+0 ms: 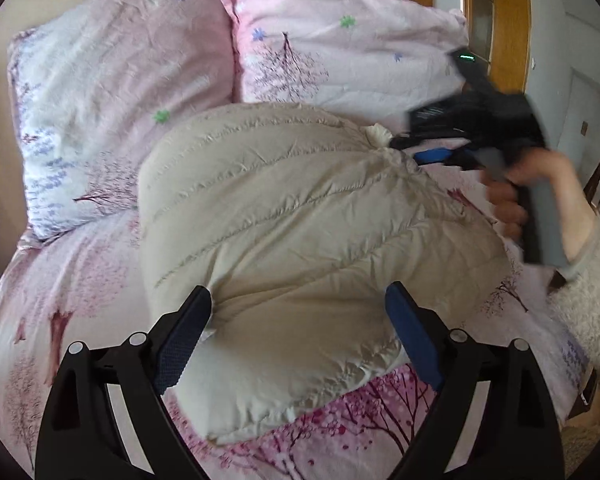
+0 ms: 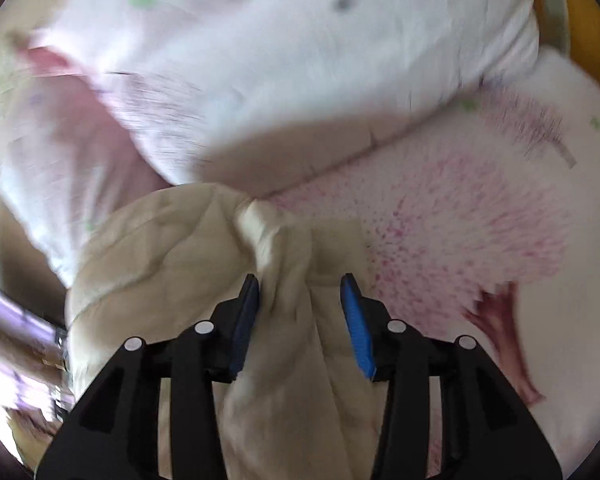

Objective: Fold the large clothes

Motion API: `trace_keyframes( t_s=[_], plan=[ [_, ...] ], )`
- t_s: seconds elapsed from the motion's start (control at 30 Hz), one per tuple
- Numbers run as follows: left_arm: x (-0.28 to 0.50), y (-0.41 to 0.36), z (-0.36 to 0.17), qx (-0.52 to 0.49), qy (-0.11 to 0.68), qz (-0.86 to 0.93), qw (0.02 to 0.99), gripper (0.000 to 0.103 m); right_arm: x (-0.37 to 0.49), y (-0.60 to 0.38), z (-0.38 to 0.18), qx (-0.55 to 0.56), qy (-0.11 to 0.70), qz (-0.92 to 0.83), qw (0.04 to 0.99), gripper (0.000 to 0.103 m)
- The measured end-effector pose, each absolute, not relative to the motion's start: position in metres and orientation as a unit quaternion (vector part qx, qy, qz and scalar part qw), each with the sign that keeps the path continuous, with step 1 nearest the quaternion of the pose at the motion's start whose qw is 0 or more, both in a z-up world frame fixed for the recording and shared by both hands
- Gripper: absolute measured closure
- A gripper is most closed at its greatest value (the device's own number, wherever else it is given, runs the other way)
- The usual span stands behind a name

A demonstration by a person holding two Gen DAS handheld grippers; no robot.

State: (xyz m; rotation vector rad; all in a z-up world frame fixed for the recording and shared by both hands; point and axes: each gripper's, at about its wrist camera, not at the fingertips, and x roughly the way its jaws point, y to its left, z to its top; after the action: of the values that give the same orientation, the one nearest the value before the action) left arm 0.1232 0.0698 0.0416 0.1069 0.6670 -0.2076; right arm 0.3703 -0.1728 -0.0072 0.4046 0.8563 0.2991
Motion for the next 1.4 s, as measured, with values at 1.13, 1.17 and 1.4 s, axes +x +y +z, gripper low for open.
trace_keyframes(
  t_s=[1.13, 1.17, 1.4],
  plan=[
    [0.119, 0.098, 0.018, -0.036, 0.372, 0.003, 0.928, 0.001, 0.232, -0.151, -0.03, 0.082, 0.371, 0.172, 0.909, 0.017],
    [0.114, 0.099, 0.021, -0.038, 0.366, 0.006, 0.93, 0.001, 0.226, -0.153, -0.026, 0.072, 0.36, 0.159, 0.917, 0.015],
    [0.076, 0.103, 0.034, -0.028, 0.344, 0.029, 0.938, 0.001, 0.198, -0.16, -0.008, 0.037, 0.329, 0.123, 0.936, 0.002]
  ],
)
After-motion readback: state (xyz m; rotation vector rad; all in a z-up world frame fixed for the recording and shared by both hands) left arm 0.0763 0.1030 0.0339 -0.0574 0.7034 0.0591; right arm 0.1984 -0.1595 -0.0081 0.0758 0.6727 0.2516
